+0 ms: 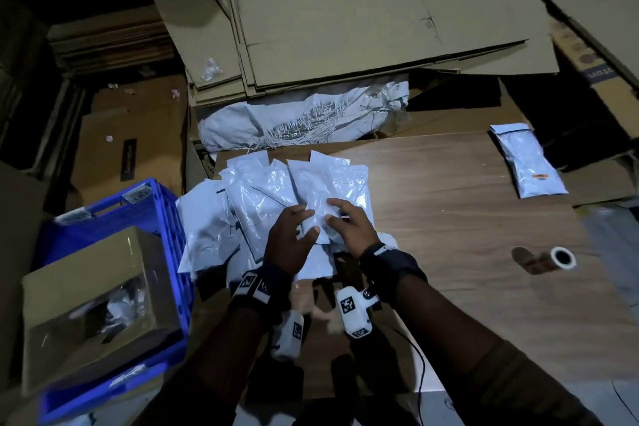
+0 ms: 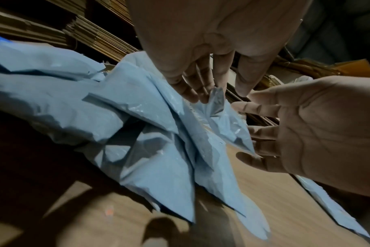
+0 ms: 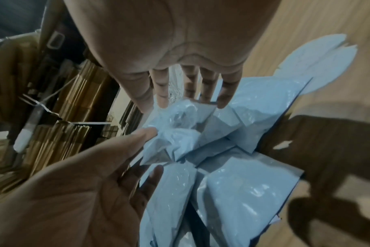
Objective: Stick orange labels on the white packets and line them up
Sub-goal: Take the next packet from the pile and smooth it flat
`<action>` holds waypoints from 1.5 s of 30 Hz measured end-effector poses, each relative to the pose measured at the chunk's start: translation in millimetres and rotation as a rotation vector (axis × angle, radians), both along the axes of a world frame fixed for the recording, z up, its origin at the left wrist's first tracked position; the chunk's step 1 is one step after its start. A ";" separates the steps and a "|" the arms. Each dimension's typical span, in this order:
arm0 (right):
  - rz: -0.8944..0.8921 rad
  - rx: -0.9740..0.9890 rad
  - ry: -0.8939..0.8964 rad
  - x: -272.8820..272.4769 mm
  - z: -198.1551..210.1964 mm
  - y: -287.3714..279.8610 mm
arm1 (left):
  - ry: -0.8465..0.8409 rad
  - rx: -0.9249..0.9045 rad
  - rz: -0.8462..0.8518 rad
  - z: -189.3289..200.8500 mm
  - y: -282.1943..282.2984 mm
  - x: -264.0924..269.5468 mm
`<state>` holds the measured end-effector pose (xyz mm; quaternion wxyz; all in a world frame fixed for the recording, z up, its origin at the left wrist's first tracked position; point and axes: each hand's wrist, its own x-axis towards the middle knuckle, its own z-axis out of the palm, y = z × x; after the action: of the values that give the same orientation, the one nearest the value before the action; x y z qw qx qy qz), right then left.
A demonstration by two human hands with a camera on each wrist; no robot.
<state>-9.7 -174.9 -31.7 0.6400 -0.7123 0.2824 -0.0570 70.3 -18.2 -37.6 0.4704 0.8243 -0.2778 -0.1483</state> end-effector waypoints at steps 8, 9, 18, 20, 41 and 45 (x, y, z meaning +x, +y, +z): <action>-0.206 -0.025 -0.076 -95.7 0.3 -49.5 | -0.048 -0.159 -0.170 -3.1 -29.0 -78.6; -0.241 -0.024 -0.074 -108.1 2.7 -56.5 | -0.012 -0.157 -0.179 -1.2 -35.2 -90.5; 0.000 -0.818 -0.131 -204.4 1.9 -107.4 | 0.228 -0.083 -0.082 -13.5 -60.0 -150.7; 0.120 -0.921 -0.021 -224.2 -12.6 -108.5 | 0.269 -0.081 -0.021 -22.2 -59.5 -158.4; 0.252 -0.890 0.149 -322.6 -63.5 -100.0 | -0.043 0.301 -0.168 -64.6 -38.1 -203.5; 0.191 -0.964 0.125 -299.0 -67.2 -93.5 | -0.330 0.144 -0.229 -60.4 -66.3 -215.7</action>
<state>-308.7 -268.4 -98.9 0.2221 -0.9520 0.1953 -0.0793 -145.4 -84.5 -98.0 0.3384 0.8321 -0.4315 -0.0831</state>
